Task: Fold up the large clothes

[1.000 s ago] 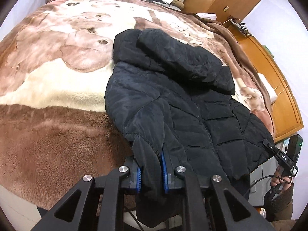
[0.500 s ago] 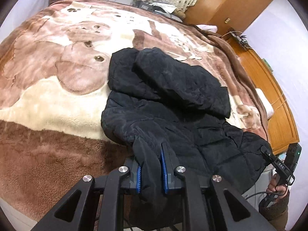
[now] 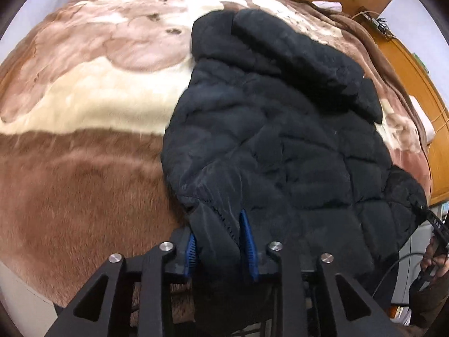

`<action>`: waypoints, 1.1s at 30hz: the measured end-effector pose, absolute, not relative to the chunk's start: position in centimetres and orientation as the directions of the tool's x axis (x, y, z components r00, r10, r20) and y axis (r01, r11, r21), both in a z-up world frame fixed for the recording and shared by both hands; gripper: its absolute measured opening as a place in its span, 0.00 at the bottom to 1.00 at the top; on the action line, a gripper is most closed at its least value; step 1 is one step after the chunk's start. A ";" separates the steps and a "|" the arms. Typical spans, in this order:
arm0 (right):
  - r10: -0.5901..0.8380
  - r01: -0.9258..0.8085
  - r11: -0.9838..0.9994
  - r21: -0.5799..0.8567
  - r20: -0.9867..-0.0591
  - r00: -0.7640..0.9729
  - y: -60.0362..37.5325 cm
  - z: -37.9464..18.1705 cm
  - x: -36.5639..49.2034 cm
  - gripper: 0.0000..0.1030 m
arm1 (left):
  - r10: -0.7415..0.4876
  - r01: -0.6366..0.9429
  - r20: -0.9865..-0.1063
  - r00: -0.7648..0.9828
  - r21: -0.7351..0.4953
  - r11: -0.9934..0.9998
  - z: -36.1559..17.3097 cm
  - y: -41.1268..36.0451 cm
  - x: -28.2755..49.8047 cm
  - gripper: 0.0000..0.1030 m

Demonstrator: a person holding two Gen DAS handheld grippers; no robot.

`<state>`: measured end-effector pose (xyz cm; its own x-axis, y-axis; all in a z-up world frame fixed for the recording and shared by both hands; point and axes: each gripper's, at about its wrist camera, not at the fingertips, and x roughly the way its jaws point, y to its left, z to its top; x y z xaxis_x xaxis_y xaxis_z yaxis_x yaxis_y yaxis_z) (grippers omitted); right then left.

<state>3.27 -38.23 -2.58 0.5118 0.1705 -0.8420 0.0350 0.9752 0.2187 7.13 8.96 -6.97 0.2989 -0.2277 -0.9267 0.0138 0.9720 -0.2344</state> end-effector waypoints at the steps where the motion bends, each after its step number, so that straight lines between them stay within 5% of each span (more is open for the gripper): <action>1: 0.164 0.037 0.977 0.212 -0.844 0.511 -38.3 -2.7 2.9 0.18 | -0.228 0.008 -0.928 0.294 -0.236 0.972 -7.2 9.1 6.6 0.42; 6: 0.138 0.058 0.980 0.190 -0.862 0.487 -38.3 -3.7 1.5 0.23 | -0.243 0.038 -0.925 0.290 -0.243 0.969 -7.7 8.3 4.9 0.61; 18: 0.183 0.062 0.971 0.231 -0.883 0.432 -39.2 -6.2 -2.3 0.44 | -0.200 0.042 -0.944 0.261 -0.196 0.980 -8.3 6.8 3.2 0.63; 21: 0.186 0.065 0.970 0.234 -0.889 0.418 -38.9 -6.3 -2.3 0.44 | -0.183 0.057 -0.945 0.270 -0.174 0.983 -7.7 6.2 2.6 0.52; 26: 0.222 0.034 0.963 0.268 -0.855 0.468 -39.0 -4.0 -2.8 0.17 | -0.195 0.106 -0.931 0.310 -0.170 0.980 -5.1 5.8 2.1 0.23; 33: 0.192 -0.075 0.980 0.182 -0.798 0.572 -37.6 1.8 -0.8 0.14 | -0.295 0.126 -0.867 0.402 -0.267 0.955 0.4 6.2 4.6 0.22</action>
